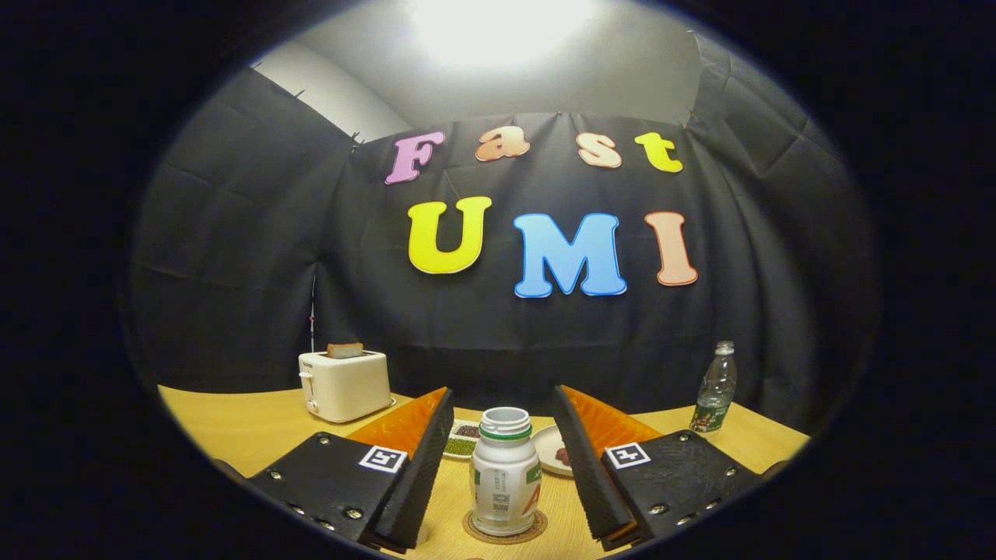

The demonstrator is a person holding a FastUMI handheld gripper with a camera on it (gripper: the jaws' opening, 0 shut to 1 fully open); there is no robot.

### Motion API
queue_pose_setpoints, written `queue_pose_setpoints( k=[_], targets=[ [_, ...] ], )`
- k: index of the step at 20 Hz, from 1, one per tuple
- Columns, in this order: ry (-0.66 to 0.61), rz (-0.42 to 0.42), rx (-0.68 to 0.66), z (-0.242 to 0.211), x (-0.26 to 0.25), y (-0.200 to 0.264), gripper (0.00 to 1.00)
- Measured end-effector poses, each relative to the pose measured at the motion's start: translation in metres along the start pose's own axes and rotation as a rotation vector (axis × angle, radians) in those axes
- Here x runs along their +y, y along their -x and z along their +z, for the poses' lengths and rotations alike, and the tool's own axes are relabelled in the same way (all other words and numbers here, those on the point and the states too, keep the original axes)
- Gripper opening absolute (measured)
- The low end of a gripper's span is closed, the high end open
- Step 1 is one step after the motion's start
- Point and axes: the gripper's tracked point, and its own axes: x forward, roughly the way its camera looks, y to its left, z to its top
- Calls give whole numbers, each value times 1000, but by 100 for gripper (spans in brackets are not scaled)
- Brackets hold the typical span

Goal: Take the bottle from table, then pour the juice into the cup, finally place the bottle on the coaster

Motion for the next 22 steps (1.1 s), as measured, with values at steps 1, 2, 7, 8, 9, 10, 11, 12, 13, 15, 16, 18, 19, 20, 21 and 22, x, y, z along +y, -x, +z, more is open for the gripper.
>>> queue_pose_setpoints(
  k=[1,2,7,8,9,10,11,12,13,15,16,18,19,20,21,22],
  targets=[
    [1,3,-12,6,0,3,78],
    [7,1,-19,9,-2,7,78],
    [43,-13,-28,17,-16,20,78],
    [46,-18,-31,18,-20,24,78],
    [50,-25,-31,19,-27,28,78],
    [53,-31,-30,18,-34,31,78],
    [57,-38,-27,17,-41,36,78],
    [61,-47,-25,15,-50,43,78],
    [60,-58,-19,14,-62,48,78],
    [46,-72,-10,13,-84,60,77],
    [38,-94,-6,10,-100,68,77],
    [35,-150,0,4,-136,83,77],
    [43,-172,-1,1,-152,90,77],
    [55,-194,2,-3,-169,98,77],
    [63,-216,7,-7,-186,105,77],
    [62,-233,9,-12,-200,111,77]
  ],
)
